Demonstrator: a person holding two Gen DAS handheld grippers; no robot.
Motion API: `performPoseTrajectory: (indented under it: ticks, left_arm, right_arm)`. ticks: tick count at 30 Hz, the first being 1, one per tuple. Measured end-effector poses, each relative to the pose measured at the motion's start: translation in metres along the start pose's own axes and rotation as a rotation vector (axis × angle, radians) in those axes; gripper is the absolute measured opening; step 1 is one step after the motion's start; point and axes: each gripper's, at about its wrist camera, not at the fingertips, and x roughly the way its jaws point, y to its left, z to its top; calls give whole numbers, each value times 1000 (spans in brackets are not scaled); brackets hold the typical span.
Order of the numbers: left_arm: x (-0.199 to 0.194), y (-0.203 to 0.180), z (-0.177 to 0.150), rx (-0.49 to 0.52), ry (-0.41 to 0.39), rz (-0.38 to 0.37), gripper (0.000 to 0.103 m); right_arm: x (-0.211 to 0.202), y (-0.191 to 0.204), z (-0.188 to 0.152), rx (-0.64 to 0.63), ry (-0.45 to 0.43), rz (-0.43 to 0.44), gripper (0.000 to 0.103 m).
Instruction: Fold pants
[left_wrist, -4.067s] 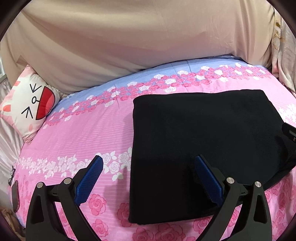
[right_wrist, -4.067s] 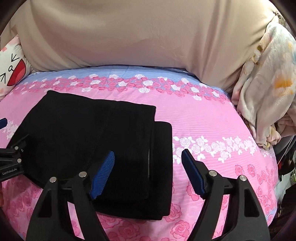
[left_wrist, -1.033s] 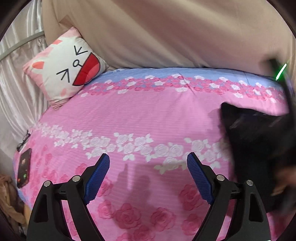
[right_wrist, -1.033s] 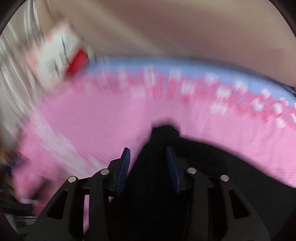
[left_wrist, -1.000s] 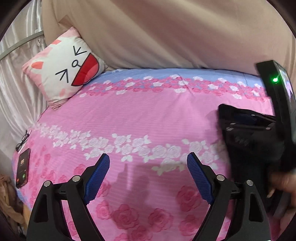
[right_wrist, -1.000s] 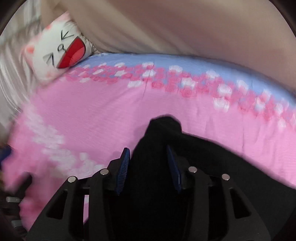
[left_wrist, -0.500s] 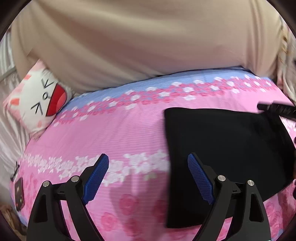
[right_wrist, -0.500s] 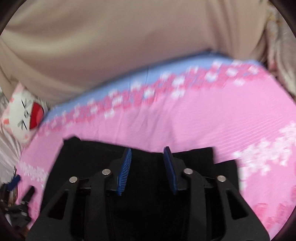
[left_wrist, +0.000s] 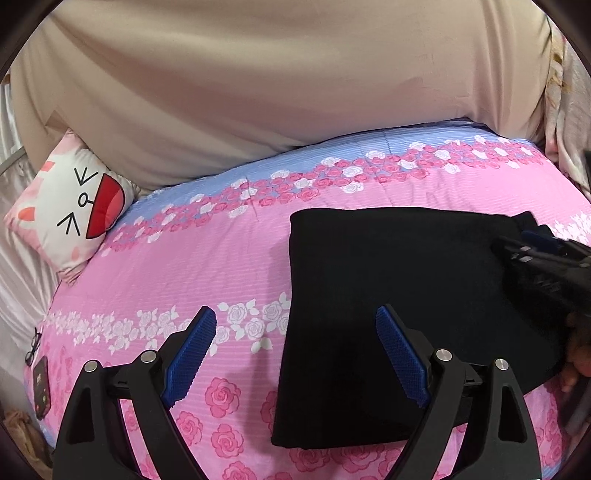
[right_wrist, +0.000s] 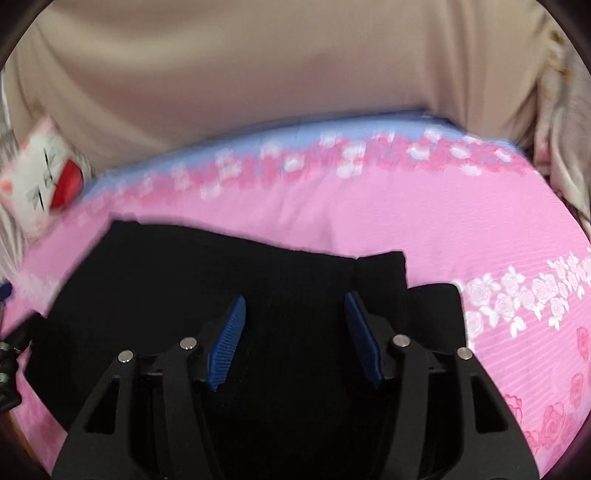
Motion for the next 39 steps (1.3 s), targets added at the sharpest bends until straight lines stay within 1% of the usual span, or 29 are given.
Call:
performPoseTrajectory:
  ticks: [2,3,4,5,6,7,8,9,10,11,12,13,15,17,18,20,21,22,24,27,28,29,30,31,32,33,36,37,39]
  left_arm:
    - [1,2,-2,5,1,11,86]
    - [2,4,-2,0,3,9,86]
    - [4,5,-2,-5,8,7,86]
    - [6,7,-2,-12,15,3,86]
    - [7,8,-2,-17,16,0,86]
    - [7,10,-2,-25,16,-4,86]
    - [8,10,-2,-27,17,-6,86]
    - [8,11,-2,-26,15,-7,86]
    - [7,13,-3,-24,12,0,86]
    - [7,14,-4,-25,12,3,86]
    - [8,16,-4,-29,13,3,86]
    - [8,20,-5,-42,16,1,86]
    - [10,26,-6,-59,25,-6,86]
    - [13,31,-7,-74,31,-5,86]
    - [13,32,-8,-79,32,-7,86]
    - [15,34,-9,-82,37,-13,86]
    - [15,35,-10,-78,36,-8,86]
    - [14,36,-10,-77,35,-4,86]
    - [13,39,-11,-86,32,-8,86]
    - [12,43,-13,-102,34,-15,86]
    - [12,45,-14,-107,32,-15,86]
    - [12,46,-15,-110,32,-15,86]
    - [11,48,-16,-113,32,-18,86]
    - [12,50,-17,-117,35,-19,86]
    - [12,51,-18,-119,38,-16,86]
    - [13,53,-20,-120,42,-13,86]
    - [12,58,-22,-129,42,-18,86]
    - [12,59,-22,-130,42,-17,86]
    - [10,62,-22,-134,37,-20,86]
  right_arm:
    - [-23,2,3,33,-56,45,54]
    - [-30,5,3,22,-64,43,54]
    - [-28,5,0,7,-56,25,54]
    - [-18,4,-6,-8,-27,-1,57]
    - [-2,0,-14,-20,21,-21,57]
    - [4,-3,-17,-25,6,-15,57]
    - [-2,-3,-17,-12,-8,-7,57]
    - [-12,0,-14,15,0,-8,57]
    - [-24,1,-11,45,-11,25,58]
    - [-34,4,-9,59,-29,87,58]
    - [-40,7,-8,53,-33,117,57]
    - [-46,11,-9,37,-30,127,57]
    - [-46,17,-18,-7,5,93,57]
    - [-31,14,-32,-45,66,39,57]
    - [-28,12,-39,-74,46,5,57]
    - [-36,16,-39,-71,44,-9,57]
    - [-48,21,-35,-49,32,7,57]
    - [-59,25,-32,-40,9,45,57]
    - [-72,33,-27,-63,-18,82,57]
    - [-67,36,-37,-118,19,30,57]
    - [-54,27,-45,-111,62,-18,57]
    - [-45,16,-53,-98,80,-34,57]
    - [-45,8,-58,-91,48,-16,58]
    - [-49,7,-58,-81,42,-8,58]
    - [-55,9,-54,-58,50,-28,58]
    - [-61,9,-50,-37,46,-28,58]
    - [-82,13,-40,13,18,53,58]
    - [-89,14,-38,12,3,53,58]
    - [-97,18,-34,-12,-14,25,58]
